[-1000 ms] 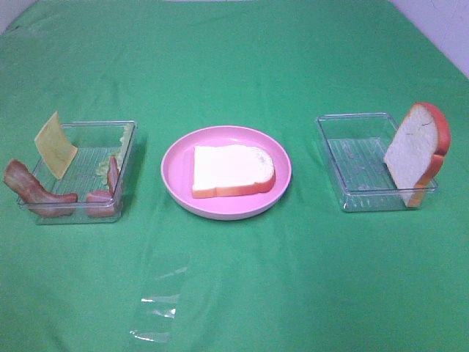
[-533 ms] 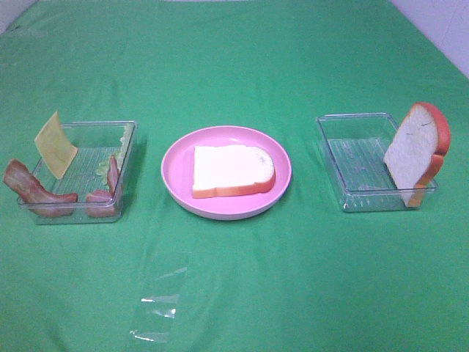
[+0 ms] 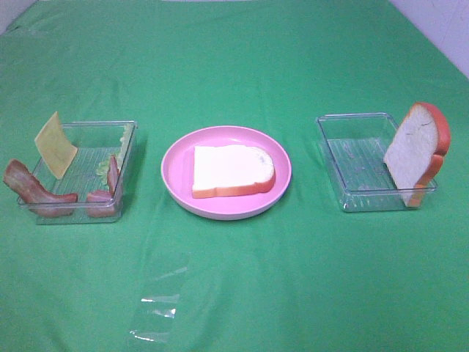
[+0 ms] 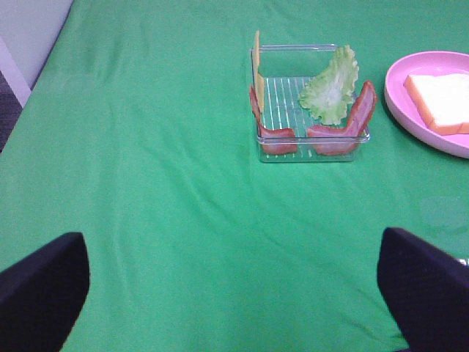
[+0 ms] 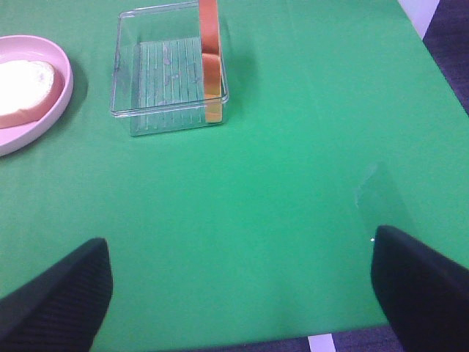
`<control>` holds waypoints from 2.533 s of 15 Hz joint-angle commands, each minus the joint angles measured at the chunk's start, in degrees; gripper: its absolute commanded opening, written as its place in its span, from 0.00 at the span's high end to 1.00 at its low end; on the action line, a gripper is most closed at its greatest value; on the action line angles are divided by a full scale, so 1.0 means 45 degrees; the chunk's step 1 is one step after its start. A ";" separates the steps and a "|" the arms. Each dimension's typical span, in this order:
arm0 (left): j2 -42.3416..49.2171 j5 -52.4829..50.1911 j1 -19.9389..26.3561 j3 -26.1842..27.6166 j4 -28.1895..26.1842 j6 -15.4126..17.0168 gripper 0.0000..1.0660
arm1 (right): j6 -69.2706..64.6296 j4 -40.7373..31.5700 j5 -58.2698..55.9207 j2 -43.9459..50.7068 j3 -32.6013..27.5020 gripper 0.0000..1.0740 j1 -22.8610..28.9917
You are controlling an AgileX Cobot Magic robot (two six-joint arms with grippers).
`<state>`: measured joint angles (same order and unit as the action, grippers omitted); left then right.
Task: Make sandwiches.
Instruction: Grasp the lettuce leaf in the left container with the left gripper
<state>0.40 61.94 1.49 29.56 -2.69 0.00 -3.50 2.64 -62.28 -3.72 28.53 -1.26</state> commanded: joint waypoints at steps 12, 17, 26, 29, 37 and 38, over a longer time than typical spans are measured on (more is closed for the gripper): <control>-0.0127 -0.0051 0.0038 0.0013 -0.0038 0.0076 0.04 | 0.0675 -0.0115 -0.0140 0.1286 -0.0586 0.17 0.0013; -0.3909 0.0318 0.0038 0.1502 0.0216 0.0000 0.04 | 0.0675 -0.0115 -0.0140 0.1286 -0.0586 0.17 0.0013; -1.7762 0.2776 -0.0178 1.0402 0.0522 0.0369 0.04 | 0.0675 -0.0115 -0.0127 0.1286 -0.0586 0.17 0.0013; -2.1352 0.3018 -0.2063 1.3318 0.1057 0.1337 0.04 | 0.0675 -0.0115 -0.0127 0.1286 -0.0586 0.17 0.0013; -2.7069 0.3018 -0.4291 1.7609 0.0598 0.2585 0.04 | 0.0675 -0.0115 -0.0127 0.1286 -0.0586 0.17 0.0013; -2.8164 0.3018 -0.4596 1.8538 0.0598 0.2852 0.04 | 0.0675 -0.0115 -0.0127 0.1286 -0.0586 0.17 0.0013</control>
<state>-125.71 69.39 -18.74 112.53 0.00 12.15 -0.92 2.18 -63.20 0.11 26.07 -1.26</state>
